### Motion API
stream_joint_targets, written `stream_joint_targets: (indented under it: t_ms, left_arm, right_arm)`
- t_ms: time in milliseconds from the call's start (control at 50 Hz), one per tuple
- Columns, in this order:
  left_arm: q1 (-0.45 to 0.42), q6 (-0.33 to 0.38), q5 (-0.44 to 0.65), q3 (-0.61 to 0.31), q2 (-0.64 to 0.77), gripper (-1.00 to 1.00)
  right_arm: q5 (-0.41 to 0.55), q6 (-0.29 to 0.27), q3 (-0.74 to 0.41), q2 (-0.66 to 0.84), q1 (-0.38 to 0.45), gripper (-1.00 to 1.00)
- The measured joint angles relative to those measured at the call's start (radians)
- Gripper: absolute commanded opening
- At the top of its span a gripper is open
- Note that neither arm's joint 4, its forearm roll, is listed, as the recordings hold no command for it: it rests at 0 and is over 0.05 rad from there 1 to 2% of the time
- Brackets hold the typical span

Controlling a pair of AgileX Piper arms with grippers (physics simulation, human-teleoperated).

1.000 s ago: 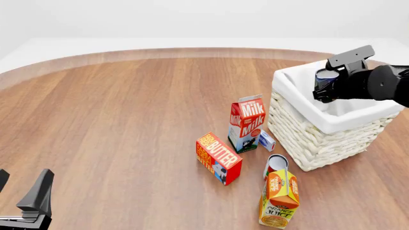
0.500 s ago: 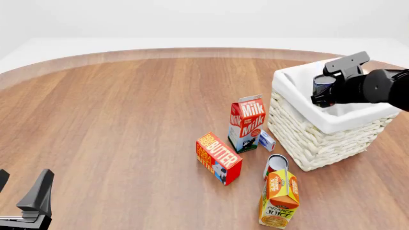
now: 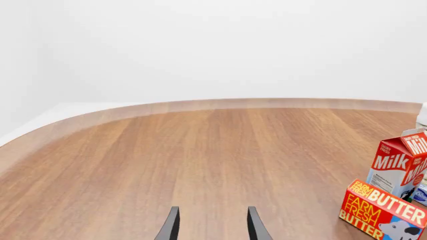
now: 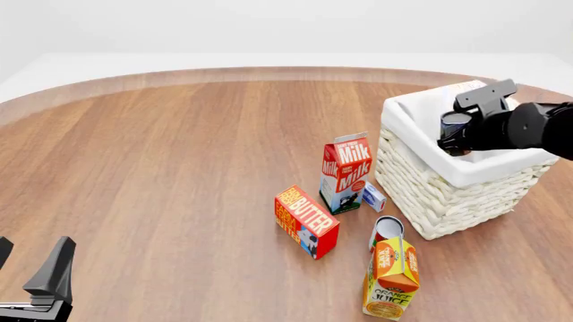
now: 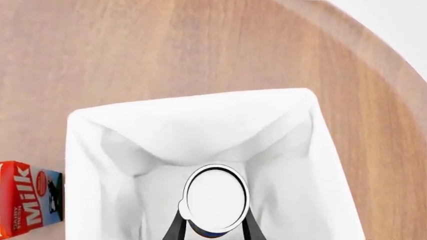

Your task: Pick up the alphabet soup, and put it in the basket.

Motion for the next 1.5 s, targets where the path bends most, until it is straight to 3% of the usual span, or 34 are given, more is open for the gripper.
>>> stream_joint_targets:
  t_ms: [520, 540, 1080, 1500]
  left_arm:
    - [0.000, 0.000, 0.000, 0.000, 0.000, 1.00]
    - [0.000, 0.000, 0.000, 0.000, 0.000, 1.00]
    - [0.000, 0.000, 0.000, 0.000, 0.000, 1.00]
    - [0.000, 0.000, 0.000, 0.000, 0.000, 1.00]
  right_arm:
    - [-0.020, -0.002, -0.001, 0.029, -0.021, -1.00]
    - [-0.019, -0.001, -0.002, 0.030, -0.022, 1.00]
    - [-0.029, 0.035, -0.009, 0.010, -0.047, 1.00]
    - [-0.050, 0.049, 0.052, -0.107, -0.059, 1.00]
